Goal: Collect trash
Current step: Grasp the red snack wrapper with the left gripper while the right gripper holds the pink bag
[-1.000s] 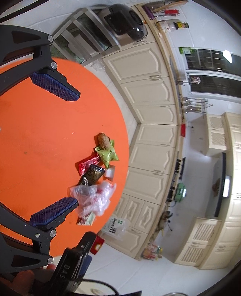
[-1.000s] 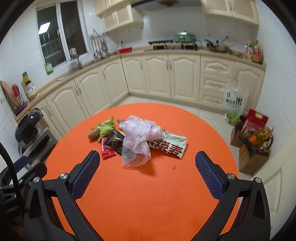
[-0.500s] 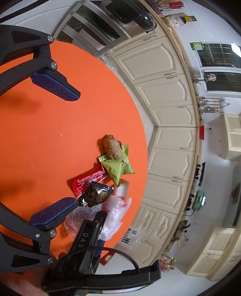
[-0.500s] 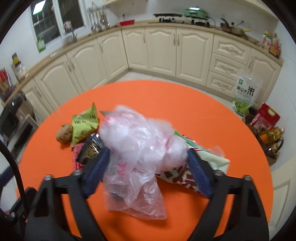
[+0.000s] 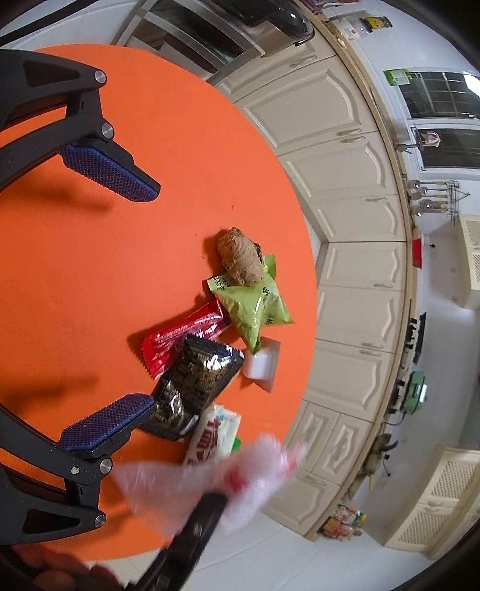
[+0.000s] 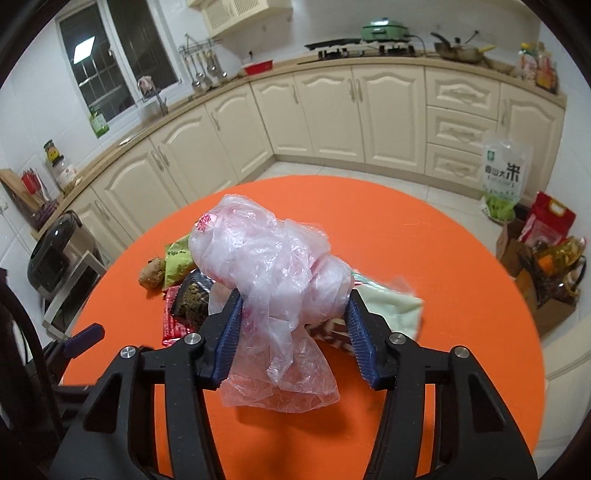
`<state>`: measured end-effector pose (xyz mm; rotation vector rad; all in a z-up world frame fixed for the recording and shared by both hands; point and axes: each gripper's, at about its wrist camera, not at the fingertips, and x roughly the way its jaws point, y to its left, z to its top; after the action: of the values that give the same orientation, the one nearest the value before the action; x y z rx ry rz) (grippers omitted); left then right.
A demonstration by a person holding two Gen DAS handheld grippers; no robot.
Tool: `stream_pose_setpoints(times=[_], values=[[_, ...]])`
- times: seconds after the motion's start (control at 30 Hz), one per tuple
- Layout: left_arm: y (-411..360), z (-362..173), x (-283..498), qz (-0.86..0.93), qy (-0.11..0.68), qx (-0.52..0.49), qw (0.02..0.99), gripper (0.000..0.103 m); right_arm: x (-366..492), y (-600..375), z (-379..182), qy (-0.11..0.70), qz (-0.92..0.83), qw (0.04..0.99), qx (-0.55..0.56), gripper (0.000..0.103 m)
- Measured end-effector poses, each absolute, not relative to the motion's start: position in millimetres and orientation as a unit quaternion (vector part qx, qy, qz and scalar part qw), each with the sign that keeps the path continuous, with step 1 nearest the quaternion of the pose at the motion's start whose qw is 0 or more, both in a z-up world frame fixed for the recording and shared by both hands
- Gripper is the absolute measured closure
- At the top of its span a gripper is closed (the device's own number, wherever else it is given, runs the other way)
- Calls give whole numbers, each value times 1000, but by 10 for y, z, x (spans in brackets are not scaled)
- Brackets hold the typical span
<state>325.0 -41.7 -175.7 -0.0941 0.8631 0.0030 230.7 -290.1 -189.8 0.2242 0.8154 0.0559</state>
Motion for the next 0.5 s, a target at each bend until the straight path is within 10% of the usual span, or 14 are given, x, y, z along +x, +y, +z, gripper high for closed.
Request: stream_pose_setpoints(times=[0.33,0.5], values=[[-595,-1990,3874,19,434,-39,900,18,2290,-3050,-1883,392,23,911,124,52],[-718,-2059,3981,-14,422,-39,906,74,2282,-3046,-1898,390,24,911,131,52]])
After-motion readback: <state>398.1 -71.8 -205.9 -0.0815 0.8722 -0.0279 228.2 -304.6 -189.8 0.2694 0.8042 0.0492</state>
